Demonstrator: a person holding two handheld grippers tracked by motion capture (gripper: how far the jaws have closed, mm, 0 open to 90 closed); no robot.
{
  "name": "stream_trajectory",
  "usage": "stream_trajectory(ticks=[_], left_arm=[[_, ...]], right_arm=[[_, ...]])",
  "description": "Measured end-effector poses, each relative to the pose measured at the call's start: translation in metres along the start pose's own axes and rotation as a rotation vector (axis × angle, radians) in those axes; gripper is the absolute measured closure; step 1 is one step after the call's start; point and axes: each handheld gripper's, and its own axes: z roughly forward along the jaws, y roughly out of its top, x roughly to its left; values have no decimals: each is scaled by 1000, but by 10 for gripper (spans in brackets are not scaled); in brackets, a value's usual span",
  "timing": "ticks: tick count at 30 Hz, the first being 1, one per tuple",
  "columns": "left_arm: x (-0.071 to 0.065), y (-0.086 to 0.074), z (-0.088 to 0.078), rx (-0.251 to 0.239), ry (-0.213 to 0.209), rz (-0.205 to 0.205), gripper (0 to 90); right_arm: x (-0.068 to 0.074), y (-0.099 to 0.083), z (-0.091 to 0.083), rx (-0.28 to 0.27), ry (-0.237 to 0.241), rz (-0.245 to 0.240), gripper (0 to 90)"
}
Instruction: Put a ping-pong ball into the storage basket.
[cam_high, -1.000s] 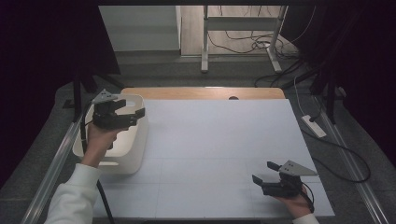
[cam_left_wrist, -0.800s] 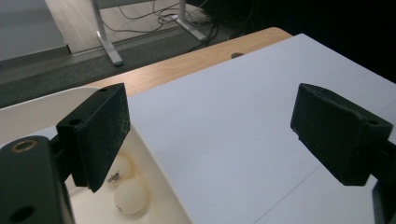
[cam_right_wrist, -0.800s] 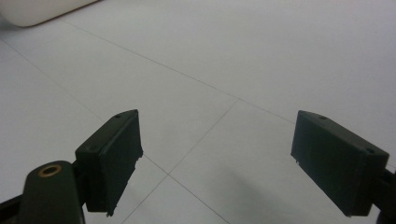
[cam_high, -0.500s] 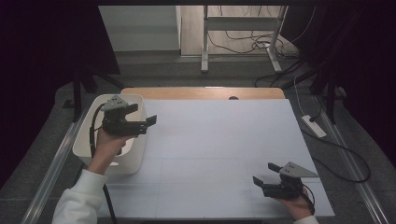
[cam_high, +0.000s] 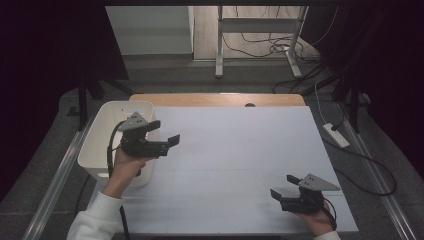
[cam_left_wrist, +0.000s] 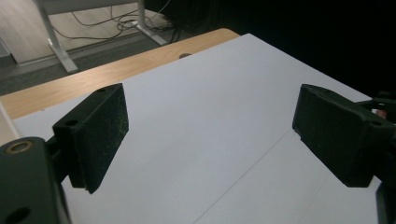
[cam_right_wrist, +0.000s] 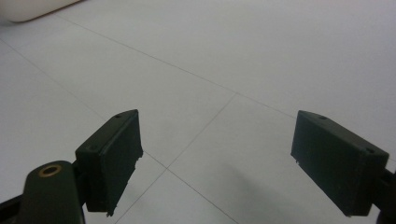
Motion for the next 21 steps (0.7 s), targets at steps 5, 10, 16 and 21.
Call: stream_trajectory(ticks=[5,10,16,21], left_arm=[[-12,-2,1,-4,-16,25,117],[-27,-10,5,15,-12,63,117],[-36,-22,11,14,-53,76,122],[-43,-30,13,20,-79,86,123]], right_arm=[[-1,0,0,2,-1,0,160],[0,0,0,4,-4,-2,160],[-1,0,0,4,-5,-4,160],[-1,0,0,7,-6,-2,160]])
